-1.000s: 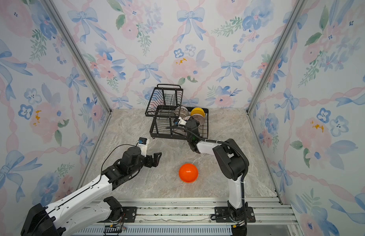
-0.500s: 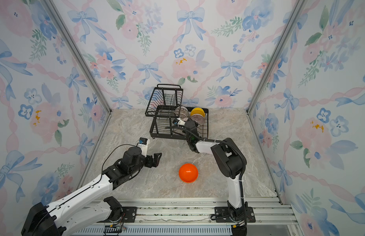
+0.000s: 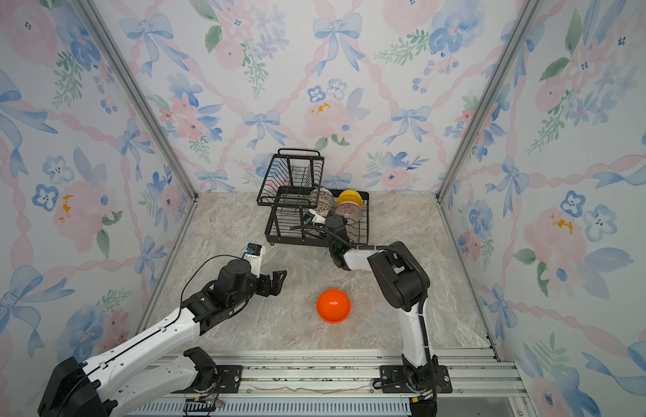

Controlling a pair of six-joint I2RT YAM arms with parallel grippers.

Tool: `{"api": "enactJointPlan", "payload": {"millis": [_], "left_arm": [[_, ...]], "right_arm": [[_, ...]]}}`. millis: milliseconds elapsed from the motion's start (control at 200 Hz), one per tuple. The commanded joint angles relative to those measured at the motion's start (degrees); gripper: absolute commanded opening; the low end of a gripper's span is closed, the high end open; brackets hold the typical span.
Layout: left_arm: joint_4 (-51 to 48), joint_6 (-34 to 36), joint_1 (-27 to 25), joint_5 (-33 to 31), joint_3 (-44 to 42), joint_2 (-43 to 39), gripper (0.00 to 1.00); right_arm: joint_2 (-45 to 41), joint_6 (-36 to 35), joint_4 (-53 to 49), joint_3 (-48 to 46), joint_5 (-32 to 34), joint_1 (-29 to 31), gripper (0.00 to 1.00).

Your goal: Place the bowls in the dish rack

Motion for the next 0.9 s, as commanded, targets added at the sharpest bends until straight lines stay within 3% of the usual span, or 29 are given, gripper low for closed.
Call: {"api": "enactJointPlan", "payload": {"millis": [0,430,895], "left_arm": [[-0.62,-0.41,0.45,0.89,0.59,0.57,0.98],[-0.88,-0.77,0.43,0.49,-0.01,-0.31,0.98],[-0.92,-0.88,0.45,0.35,-0.07,-0.27,0.98]], "right_arm": [[1.22,1.93,5.95,2.85,-2.02,0.22,0.00],[5.72,2.38,8.96,5.74,-5.64,-0.05,0.00],[6.63,5.87,8.41,7.22,-4.11,-1.23,0.00]]}}
